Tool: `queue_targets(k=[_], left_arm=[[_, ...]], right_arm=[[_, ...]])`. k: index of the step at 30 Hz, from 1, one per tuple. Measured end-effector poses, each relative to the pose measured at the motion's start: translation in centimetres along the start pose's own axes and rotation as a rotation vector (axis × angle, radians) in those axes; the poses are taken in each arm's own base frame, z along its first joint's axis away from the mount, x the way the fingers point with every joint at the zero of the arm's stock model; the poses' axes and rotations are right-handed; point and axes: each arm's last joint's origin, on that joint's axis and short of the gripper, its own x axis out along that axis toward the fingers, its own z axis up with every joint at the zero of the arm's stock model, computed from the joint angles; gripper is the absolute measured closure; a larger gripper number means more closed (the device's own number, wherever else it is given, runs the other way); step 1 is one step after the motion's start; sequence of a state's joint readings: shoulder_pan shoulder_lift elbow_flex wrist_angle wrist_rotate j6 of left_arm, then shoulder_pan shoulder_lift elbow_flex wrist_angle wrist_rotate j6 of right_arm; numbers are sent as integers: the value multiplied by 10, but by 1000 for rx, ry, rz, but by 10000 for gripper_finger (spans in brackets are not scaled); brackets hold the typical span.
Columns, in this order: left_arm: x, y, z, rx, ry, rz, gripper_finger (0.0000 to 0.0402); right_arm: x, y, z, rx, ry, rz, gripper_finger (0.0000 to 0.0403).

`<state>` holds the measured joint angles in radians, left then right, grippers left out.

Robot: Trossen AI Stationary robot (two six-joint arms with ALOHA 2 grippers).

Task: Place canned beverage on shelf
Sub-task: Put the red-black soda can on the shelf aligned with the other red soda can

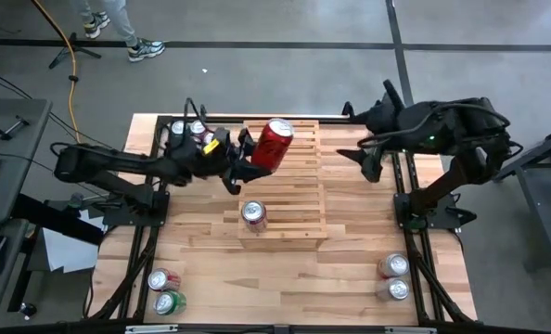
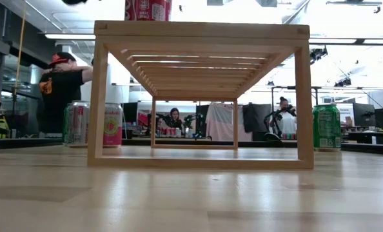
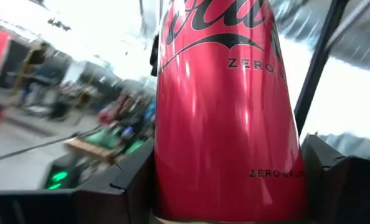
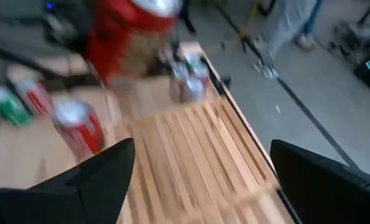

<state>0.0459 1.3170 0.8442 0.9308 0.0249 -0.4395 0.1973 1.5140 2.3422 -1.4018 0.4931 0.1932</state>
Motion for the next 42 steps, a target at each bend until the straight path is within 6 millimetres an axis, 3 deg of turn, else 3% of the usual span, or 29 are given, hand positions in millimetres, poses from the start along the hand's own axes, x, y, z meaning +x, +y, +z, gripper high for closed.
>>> queue_targets(k=[4, 8, 16, 27, 37, 42], left_arm=[[8, 0, -6, -106, -79, -133, 194], [18, -5, -1, -167, -83, -301, 194], [30, -14, 14, -208, -58, -434, 195], [35, -6, 9, -90, -84, -217, 197], [36, -3, 11, 28, -147, -116, 197], [38, -3, 16, 74, -161, -106, 199]], right_arm=[[11, 13, 17, -25, -140, 66, 43], [32, 24, 29, -71, -283, 137, 43], [54, 31, 45, -74, -517, 341, 43], [68, 23, 47, 61, -492, 345, 43], [91, 16, 43, 214, -404, 268, 43], [90, 12, 45, 241, -417, 203, 43]])
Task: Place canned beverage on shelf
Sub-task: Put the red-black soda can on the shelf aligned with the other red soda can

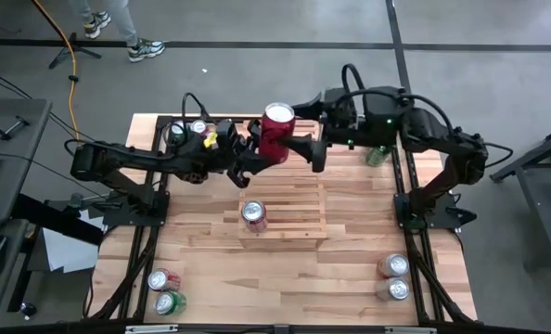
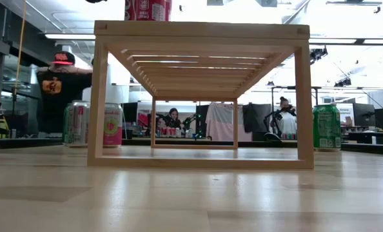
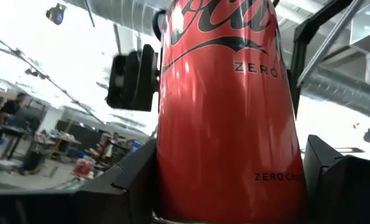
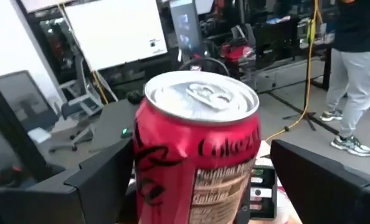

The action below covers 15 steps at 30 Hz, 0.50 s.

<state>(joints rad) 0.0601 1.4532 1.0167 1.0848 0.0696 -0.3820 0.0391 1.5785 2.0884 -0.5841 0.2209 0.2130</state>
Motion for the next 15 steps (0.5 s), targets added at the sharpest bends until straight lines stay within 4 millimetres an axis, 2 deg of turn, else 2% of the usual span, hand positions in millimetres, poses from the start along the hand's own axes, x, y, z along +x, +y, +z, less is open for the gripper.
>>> queue_targets(k=[5, 15], left_arm=[[7, 3, 1, 21, 68, 20, 199], [11, 4, 4, 47, 92, 36, 204]], right_arm=[[9, 3, -1, -1, -24, 60, 43], [11, 4, -4, -8, -3, 59, 43]])
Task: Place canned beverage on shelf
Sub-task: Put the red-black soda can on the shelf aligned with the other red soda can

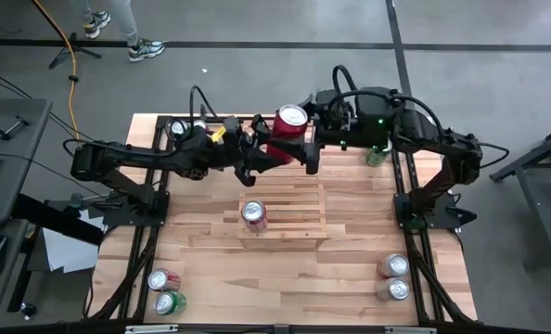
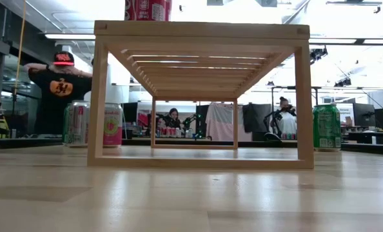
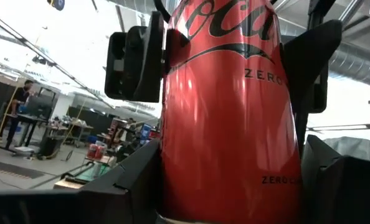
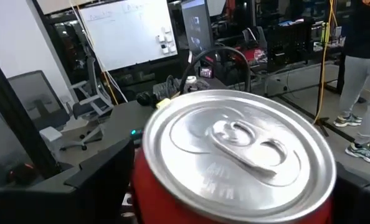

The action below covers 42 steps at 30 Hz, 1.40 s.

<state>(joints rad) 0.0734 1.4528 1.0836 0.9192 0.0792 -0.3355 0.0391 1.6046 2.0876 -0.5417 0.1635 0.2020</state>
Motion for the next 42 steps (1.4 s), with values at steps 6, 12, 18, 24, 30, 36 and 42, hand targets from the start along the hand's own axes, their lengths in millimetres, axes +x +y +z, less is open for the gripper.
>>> queue_targets(k=[6, 12, 18, 24, 30, 36, 42], left_arm=[[0, 0, 0, 0, 4, 0, 206], [0, 0, 2, 22, -7, 18, 148], [-3, 3, 11, 48, -21, 51, 135], [-24, -2, 45, 122, 133, 125, 133], [-69, -23, 87, 125, 282, 169, 132], [-108, -47, 108, 65, 213, 184, 136], [-129, -56, 105, 66, 173, 279, 137]], right_arm=[[-4, 0, 2, 1, -7, 1, 81], [-7, -2, -2, -10, 48, -16, 119], [-12, -4, -4, -50, 89, -47, 119], [-44, -7, -8, -109, 216, -132, 119], [-58, 5, -58, -154, 465, -200, 119], [-54, 25, -129, -11, 349, -84, 119], [-30, 47, -183, 91, 136, -7, 119]])
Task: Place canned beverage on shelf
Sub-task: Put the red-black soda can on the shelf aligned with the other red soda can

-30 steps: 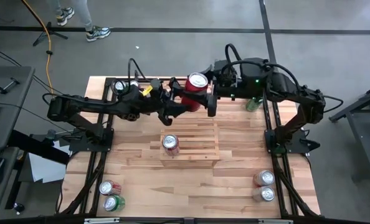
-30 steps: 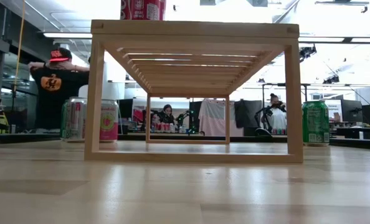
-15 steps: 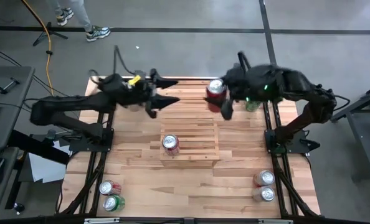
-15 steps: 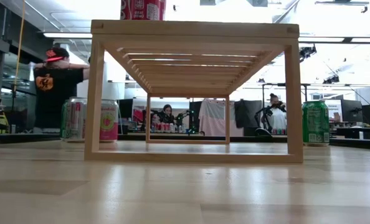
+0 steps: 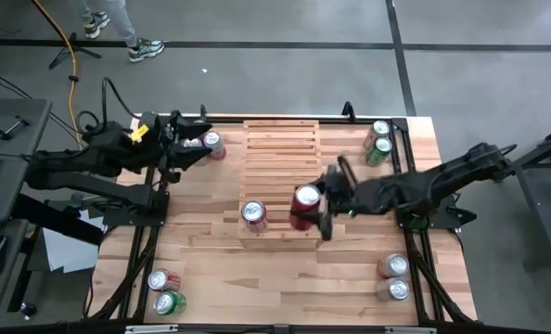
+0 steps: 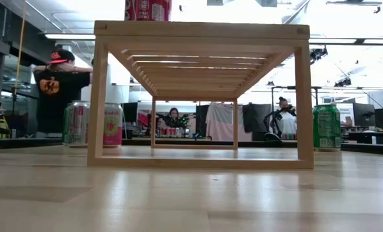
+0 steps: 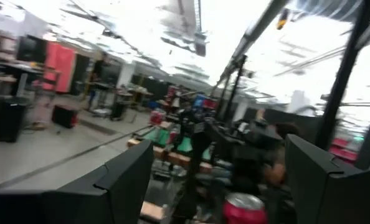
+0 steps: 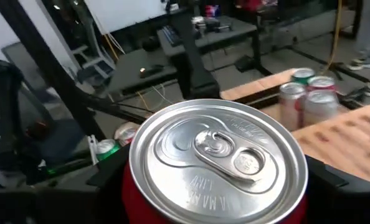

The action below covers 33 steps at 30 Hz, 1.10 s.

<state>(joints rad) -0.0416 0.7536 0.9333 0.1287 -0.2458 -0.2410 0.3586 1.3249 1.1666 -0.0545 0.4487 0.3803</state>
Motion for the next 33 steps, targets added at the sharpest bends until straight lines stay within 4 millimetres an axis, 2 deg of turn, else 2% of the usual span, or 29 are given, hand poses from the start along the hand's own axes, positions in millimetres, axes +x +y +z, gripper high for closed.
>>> queue_targets(k=[3, 11, 28, 33], left_arm=[[-1, 0, -5, -2, 7, 35, 137], [3, -1, -8, -1, 17, 39, 138], [3, -1, -8, -2, 16, 39, 138], [3, -1, -8, -2, 17, 38, 138]], right_arm=[[19, 2, -21, -29, 47, -53, 119], [54, 10, -38, -114, 96, -108, 119], [63, 7, -44, -167, 103, -146, 119], [63, 8, -43, -161, 94, -142, 83]])
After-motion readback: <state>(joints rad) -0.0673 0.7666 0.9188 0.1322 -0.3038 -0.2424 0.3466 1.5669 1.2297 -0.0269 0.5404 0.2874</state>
